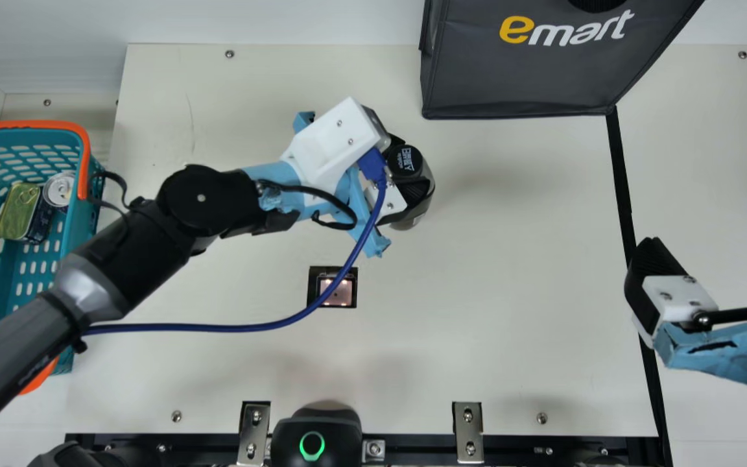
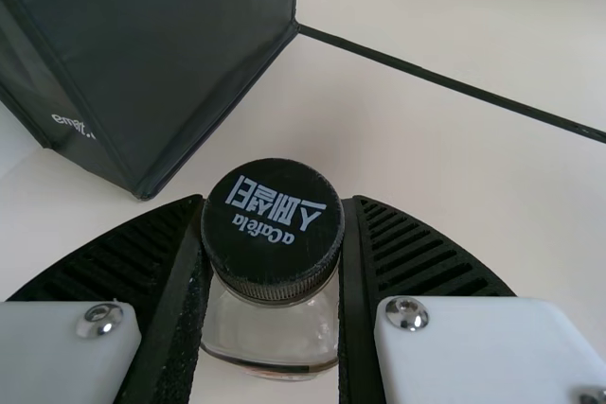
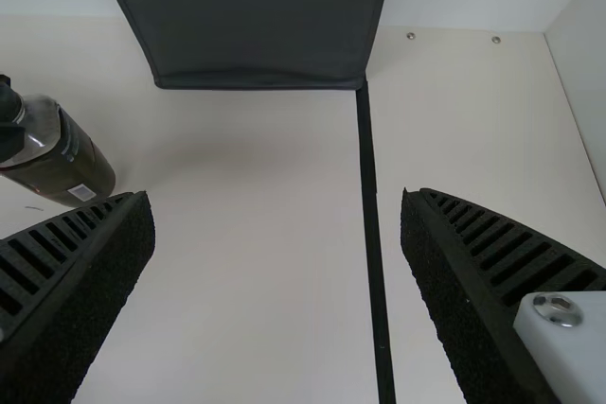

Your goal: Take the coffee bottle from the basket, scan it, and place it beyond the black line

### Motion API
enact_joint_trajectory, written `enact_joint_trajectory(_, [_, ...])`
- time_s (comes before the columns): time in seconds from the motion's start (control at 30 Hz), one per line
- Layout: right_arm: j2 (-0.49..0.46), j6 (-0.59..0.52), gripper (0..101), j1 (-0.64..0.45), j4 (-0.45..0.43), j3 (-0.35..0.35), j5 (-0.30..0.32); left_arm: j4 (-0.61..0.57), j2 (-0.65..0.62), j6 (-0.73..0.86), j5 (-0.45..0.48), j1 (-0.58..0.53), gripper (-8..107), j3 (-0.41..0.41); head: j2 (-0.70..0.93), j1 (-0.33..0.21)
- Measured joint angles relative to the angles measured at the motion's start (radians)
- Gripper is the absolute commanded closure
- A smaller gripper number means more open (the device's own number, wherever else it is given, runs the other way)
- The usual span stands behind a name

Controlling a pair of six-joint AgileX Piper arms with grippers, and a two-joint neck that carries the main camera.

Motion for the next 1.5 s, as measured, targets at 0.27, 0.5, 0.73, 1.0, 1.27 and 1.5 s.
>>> enact_joint_trajectory(0.27, [0.0,0.0,10,0.0,0.0,0.0,0.0,-0.026,0.04,0.023,-0.022,-0.023,89,-0.019,0.0,0.0])
enact_joint_trajectory(0.5, [0.0,0.0,10,0.0,0.0,0.0,0.0,-0.063,0.063,0.062,-0.049,-0.047,89,-0.023,0.0,0.0])
enact_joint_trajectory(0.73, [0.0,0.0,10,0.0,0.0,0.0,0.0,-0.148,0.072,0.143,-0.086,-0.065,89,-0.02,0.0,0.0])
enact_joint_trajectory(1.0, [0.0,0.0,10,0.0,0.0,0.0,0.0,-0.242,0.076,0.24,-0.108,-0.081,89,0.007,0.0,0.0])
enact_joint_trajectory(1.27, [0.0,0.0,10,0.0,0.0,0.0,0.0,-0.319,0.078,0.325,-0.117,-0.095,89,0.045,0.0,0.0])
enact_joint_trajectory(1.5, [0.0,0.0,10,0.0,0.0,0.0,0.0,-0.372,0.084,0.376,-0.125,-0.101,89,0.067,0.0,0.0])
